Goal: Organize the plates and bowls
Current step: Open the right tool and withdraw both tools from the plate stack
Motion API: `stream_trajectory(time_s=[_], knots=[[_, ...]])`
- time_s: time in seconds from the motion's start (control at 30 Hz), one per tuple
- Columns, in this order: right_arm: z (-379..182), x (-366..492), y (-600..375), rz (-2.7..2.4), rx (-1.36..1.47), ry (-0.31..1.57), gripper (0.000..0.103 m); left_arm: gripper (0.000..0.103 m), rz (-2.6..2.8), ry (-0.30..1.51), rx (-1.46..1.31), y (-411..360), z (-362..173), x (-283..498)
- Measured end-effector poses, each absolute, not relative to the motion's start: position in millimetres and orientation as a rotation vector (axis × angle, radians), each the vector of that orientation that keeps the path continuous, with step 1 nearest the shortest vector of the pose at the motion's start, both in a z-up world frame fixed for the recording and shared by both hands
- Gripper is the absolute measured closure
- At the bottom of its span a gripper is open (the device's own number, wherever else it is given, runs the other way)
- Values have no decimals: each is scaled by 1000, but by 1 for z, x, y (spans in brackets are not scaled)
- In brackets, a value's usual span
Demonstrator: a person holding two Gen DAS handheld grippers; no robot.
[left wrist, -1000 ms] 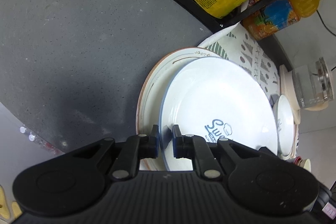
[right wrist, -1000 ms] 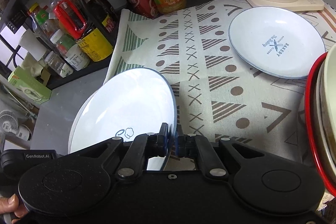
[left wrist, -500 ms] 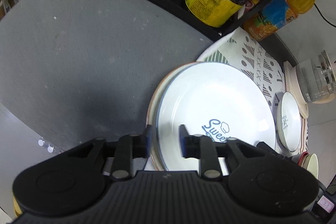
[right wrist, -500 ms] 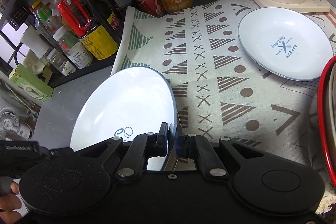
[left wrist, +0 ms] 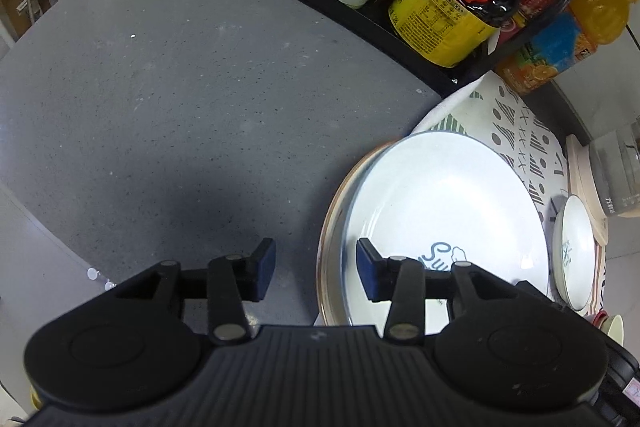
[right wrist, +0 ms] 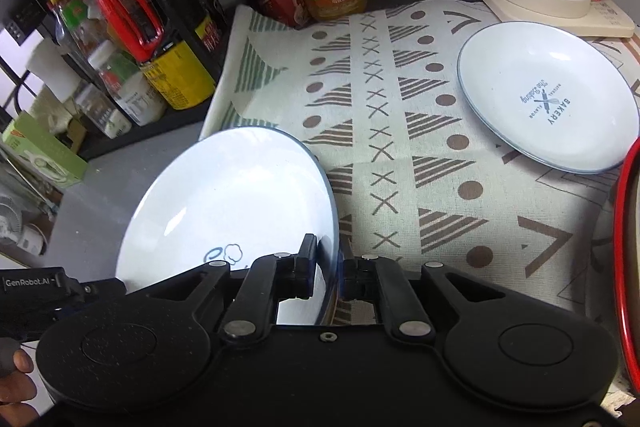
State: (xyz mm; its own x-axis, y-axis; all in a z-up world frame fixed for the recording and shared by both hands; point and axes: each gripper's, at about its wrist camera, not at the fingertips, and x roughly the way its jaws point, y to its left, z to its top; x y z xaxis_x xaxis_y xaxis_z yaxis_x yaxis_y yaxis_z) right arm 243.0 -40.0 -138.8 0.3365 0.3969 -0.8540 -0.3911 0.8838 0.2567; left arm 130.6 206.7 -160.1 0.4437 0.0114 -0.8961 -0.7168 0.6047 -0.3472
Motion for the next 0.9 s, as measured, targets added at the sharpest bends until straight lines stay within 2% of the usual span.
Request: stream_trajectory(time_s=[0.4, 0.53, 0.67, 0.73, 0.9], knots=[[-147, 239, -29, 517, -55, 1141, 86, 71, 497, 1000, -889, 217, -167, 126], [-140, 237, -28, 503, -53, 1143, 80, 80, 481, 1004, -883, 217, -166, 127], [-128, 228, -27, 517, -56, 1126, 66, 84, 478, 1015, -848, 217, -161, 131], [-120, 222, -28, 518, -60, 1109, 56, 84, 476, 1013, -834, 219, -157, 133], [-107, 213, -31, 509, -72, 1079, 37, 77, 471, 1021, -795, 223, -143, 137]])
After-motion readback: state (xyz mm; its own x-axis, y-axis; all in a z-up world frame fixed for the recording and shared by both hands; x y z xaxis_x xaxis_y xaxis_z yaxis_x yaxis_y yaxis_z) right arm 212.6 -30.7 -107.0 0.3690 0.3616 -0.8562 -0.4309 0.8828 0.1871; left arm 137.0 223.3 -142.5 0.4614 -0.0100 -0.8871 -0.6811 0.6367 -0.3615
